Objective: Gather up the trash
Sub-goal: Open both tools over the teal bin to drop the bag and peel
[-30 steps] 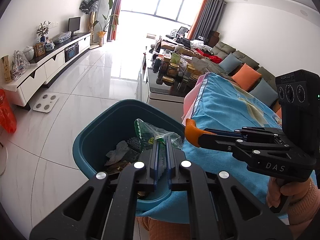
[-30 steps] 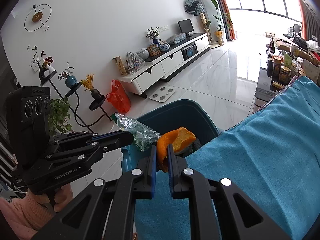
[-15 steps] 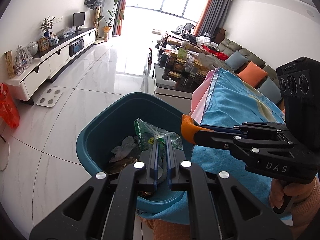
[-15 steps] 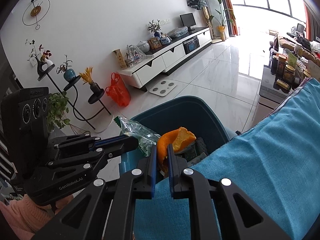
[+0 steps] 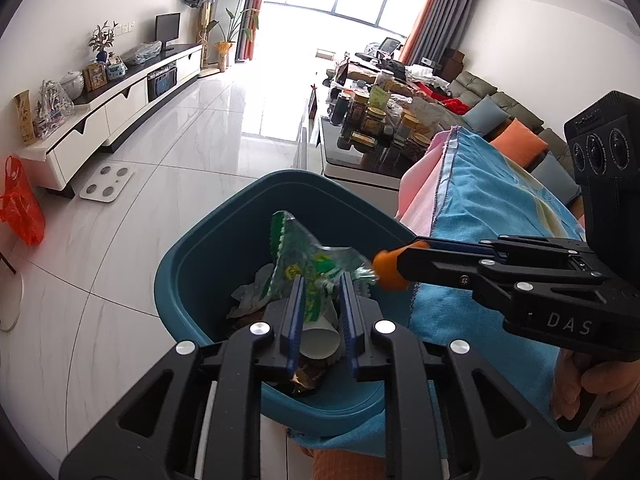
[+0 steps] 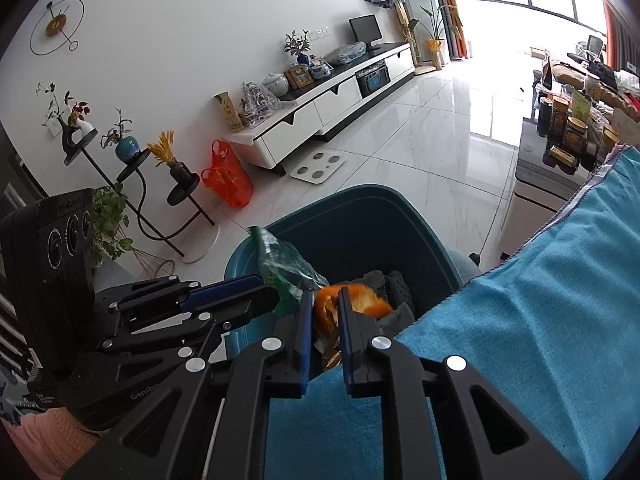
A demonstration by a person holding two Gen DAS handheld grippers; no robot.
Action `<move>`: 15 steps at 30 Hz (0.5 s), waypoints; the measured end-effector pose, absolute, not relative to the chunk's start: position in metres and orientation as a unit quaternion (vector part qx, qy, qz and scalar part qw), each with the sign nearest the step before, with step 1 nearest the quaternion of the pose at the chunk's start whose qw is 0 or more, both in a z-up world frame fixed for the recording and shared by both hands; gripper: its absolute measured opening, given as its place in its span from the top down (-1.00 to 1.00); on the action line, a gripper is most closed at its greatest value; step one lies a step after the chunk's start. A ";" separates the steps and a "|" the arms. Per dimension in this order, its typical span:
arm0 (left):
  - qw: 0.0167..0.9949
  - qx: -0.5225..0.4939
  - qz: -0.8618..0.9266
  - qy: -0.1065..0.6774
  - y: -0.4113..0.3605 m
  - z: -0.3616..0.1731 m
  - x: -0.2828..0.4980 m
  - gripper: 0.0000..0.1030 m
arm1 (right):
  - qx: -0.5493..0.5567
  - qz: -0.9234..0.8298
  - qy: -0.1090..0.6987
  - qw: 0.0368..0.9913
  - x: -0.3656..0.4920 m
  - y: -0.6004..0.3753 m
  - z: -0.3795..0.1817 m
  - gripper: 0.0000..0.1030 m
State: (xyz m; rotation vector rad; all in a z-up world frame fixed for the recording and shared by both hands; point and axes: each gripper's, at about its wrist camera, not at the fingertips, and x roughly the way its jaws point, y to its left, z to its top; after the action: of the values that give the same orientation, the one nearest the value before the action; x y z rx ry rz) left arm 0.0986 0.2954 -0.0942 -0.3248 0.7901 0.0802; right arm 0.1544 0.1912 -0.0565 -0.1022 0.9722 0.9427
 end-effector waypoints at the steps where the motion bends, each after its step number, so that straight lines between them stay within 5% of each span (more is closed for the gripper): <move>1: 0.909 -0.159 0.039 0.384 0.296 -0.095 0.099 0.66 | -0.047 0.434 0.449 0.780 0.154 0.192 -0.056 0.74; 5: 0.910 -0.158 0.046 0.381 0.297 -0.096 0.098 0.30 | -0.038 0.430 0.449 0.783 0.156 0.188 -0.056 0.71; 10: 0.913 -0.160 0.055 0.372 0.299 -0.092 0.092 0.09 | -0.026 0.427 0.445 0.786 0.156 0.180 -0.055 0.62; 15: 0.924 -0.150 0.057 0.346 0.294 -0.078 0.074 -0.23 | -0.017 0.420 0.431 0.798 0.150 0.158 -0.050 0.37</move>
State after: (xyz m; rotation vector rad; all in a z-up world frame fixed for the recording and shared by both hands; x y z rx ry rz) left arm 0.0744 0.2944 -0.0779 -0.3077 0.7101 0.1163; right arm 0.1497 0.1583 -0.0495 -0.0363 0.9256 0.9008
